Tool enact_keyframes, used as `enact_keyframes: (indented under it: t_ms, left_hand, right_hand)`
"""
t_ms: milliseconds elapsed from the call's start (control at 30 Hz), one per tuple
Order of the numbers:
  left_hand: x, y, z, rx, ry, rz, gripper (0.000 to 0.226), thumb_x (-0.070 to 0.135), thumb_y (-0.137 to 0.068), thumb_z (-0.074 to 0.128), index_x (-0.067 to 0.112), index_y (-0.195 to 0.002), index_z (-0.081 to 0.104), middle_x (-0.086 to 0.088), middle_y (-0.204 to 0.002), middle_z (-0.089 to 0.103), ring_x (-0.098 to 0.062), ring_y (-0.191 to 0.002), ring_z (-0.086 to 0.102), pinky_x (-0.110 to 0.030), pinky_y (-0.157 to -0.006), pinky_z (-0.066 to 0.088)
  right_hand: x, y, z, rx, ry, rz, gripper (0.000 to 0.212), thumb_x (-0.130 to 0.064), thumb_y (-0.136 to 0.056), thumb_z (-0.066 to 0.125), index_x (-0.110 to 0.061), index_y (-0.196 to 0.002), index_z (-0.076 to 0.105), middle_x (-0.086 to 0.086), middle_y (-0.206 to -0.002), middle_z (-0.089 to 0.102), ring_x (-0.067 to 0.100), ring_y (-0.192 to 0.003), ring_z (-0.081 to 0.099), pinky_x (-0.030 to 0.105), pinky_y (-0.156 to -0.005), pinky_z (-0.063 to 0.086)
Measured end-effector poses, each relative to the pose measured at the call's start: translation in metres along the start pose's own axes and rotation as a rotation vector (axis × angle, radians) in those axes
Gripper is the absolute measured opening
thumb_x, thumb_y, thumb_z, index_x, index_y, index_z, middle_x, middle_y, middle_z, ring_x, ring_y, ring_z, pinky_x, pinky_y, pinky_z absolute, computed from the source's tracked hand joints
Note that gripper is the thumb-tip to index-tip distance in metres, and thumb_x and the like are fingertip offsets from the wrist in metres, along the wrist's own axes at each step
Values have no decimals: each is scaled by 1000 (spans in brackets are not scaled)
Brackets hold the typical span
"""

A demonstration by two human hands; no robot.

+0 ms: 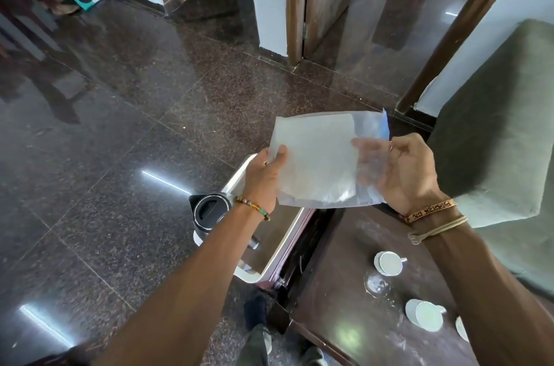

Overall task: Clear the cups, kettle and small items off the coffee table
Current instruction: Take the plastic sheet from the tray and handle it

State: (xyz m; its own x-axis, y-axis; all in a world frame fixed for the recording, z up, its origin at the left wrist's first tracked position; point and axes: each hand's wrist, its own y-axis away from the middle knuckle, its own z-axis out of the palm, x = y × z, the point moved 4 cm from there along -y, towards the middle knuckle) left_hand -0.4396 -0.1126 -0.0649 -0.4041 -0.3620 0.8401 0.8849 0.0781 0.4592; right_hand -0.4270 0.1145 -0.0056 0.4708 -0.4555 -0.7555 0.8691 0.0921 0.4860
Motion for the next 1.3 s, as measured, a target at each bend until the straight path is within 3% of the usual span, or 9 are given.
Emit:
enact_keyframes:
  t_ms: [67, 167, 333, 533, 667, 867, 1067, 1133, 1300]
  left_hand:
    - [4, -1, -1, -39, 33, -10, 25, 28, -87, 70, 13, -107, 66, -10, -106, 74, -25, -96, 71, -38, -74, 59]
    - [9, -2, -1, -111, 14, -16, 43, 30, -86, 68, 6, -121, 60, -15, -118, 69, -29, -106, 67, -44, -85, 58]
    - [14, -1, 2, -229, -19, -34, 49, 31, -91, 60, 2, -130, 54, -16, -125, 65, -32, -116, 63, -48, -95, 53]
    - [16, 2, 7, -350, -69, -74, 51, 34, -90, 60, 6, -132, 54, -14, -129, 63, -31, -119, 60, -48, -98, 50]
    - [15, 2, 8, -411, -113, -96, 43, 32, -96, 54, 8, -132, 54, -13, -130, 63, -30, -120, 60, -48, -100, 49]
    - [13, 2, 12, -456, -135, -121, 45, 33, -96, 54, 7, -133, 53, -14, -130, 62, -31, -121, 59, -48, -100, 49]
    - [12, 0, 18, -439, -121, -96, 50, 40, -95, 51, 8, -133, 53, -12, -129, 63, -27, -120, 61, -41, -97, 53]
    - [11, -1, 18, -413, -119, -93, 54, 42, -93, 53, 6, -132, 53, -12, -128, 64, -28, -120, 61, -41, -96, 53]
    - [7, -4, 11, -359, -75, -102, 49, 41, -93, 53, 7, -128, 59, -13, -127, 64, -29, -120, 60, -46, -100, 49]
  right_hand:
    - [2, 1, -4, 31, -122, 111, 55, -31, -94, 31, 3, -111, 71, 16, -109, 65, 26, -88, 58, 39, -80, 50]
    - [7, 1, -1, 29, -114, 161, 41, -12, -93, 54, 6, -130, 59, 16, -113, 60, 25, -87, 61, 36, -82, 57]
    - [14, 0, 4, -69, -40, 104, 36, 1, -72, 70, -3, -108, 67, 11, -100, 66, 23, -85, 63, 31, -69, 62]
    - [25, -7, -13, -104, 306, 116, 61, -14, -66, 90, -6, -122, 68, 12, -122, 71, 29, -108, 70, 39, -77, 60]
    - [27, -9, -15, -183, 440, 25, 34, -18, -75, 84, -23, -108, 77, 0, -108, 76, 16, -99, 73, 27, -74, 59]
    - [37, -7, -18, -221, 303, 43, 29, -25, -78, 82, -26, -106, 76, 1, -100, 77, 22, -94, 74, 34, -71, 60]
    - [59, -11, -8, -167, 0, 196, 67, -17, -72, 88, -15, -134, 61, 15, -139, 60, 41, -124, 60, 71, -95, 46]
    - [62, -9, -5, -130, -9, 225, 84, -16, -58, 96, -14, -134, 60, 15, -139, 61, 42, -122, 61, 73, -95, 45]
    - [62, -4, -9, 4, 24, 213, 43, -23, -88, 74, -14, -129, 65, 20, -134, 62, 41, -119, 63, 66, -96, 49]
